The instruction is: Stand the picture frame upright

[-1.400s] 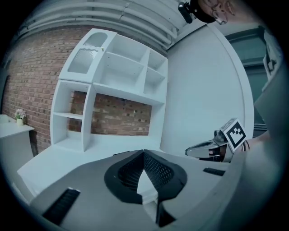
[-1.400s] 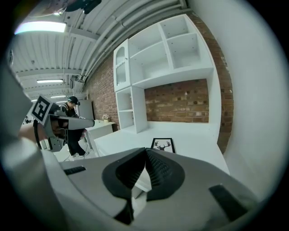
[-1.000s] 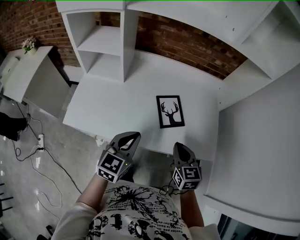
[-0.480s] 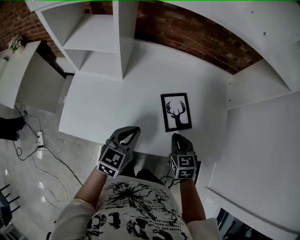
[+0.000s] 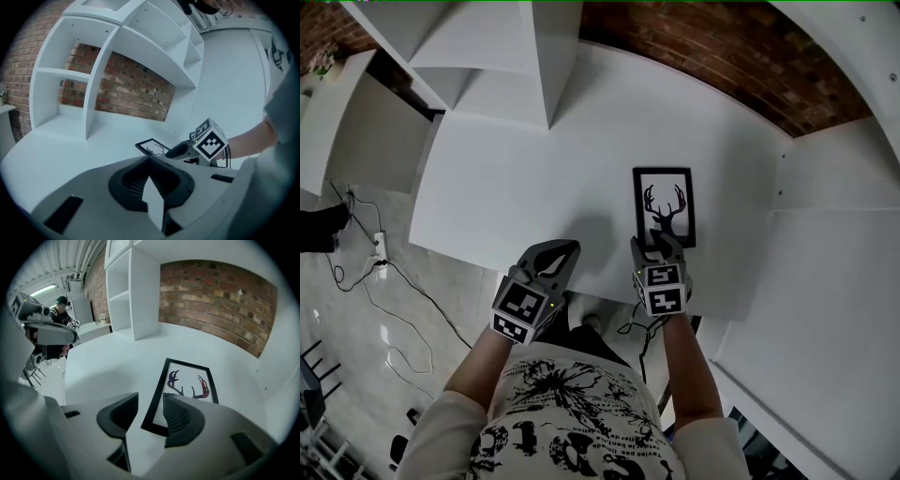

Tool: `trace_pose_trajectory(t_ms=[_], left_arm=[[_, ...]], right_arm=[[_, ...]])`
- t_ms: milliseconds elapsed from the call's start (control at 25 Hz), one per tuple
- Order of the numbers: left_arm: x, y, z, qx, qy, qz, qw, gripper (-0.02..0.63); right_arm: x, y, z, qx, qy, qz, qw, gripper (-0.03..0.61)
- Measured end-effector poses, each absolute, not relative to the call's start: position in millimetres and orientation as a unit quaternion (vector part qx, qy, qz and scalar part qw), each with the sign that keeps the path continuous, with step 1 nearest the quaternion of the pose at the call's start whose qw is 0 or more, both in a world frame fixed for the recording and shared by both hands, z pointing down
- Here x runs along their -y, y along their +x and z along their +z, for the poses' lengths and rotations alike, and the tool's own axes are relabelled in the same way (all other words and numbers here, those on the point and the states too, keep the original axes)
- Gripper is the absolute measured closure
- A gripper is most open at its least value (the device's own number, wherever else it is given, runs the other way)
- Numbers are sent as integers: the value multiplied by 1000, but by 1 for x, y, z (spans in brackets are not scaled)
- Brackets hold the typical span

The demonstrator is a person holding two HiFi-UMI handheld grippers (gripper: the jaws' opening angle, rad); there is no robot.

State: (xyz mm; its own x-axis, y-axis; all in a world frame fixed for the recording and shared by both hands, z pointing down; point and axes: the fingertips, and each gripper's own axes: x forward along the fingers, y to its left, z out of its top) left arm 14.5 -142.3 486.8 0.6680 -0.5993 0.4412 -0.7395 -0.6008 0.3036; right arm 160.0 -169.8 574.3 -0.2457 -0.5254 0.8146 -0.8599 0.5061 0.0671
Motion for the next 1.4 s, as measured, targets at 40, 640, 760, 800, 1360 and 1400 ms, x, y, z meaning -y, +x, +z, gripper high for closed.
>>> trace_pose_trajectory(t_ms=[40, 640, 760, 800, 1360, 1400], left_arm=[[143, 14, 488, 380, 881, 148, 239, 606], [131, 1, 504, 384, 873, 169, 248, 606], [128, -3, 506, 379, 874, 175, 249, 606], [127, -4, 506, 378, 874, 177, 250, 606], [129, -17, 515, 358, 882, 191, 241, 606], [129, -18, 515, 356, 883, 191, 240, 606]], right_arm=[[173, 160, 580, 759, 453, 204, 421, 407], [183, 167, 603, 712, 509, 194, 444, 489], [181, 167, 602, 701, 526, 199, 439, 495], [181, 167, 602, 699, 529, 201, 437, 497], [164, 165, 604, 671, 568, 230, 417, 505], [161, 164, 604, 670, 569, 231, 417, 505]])
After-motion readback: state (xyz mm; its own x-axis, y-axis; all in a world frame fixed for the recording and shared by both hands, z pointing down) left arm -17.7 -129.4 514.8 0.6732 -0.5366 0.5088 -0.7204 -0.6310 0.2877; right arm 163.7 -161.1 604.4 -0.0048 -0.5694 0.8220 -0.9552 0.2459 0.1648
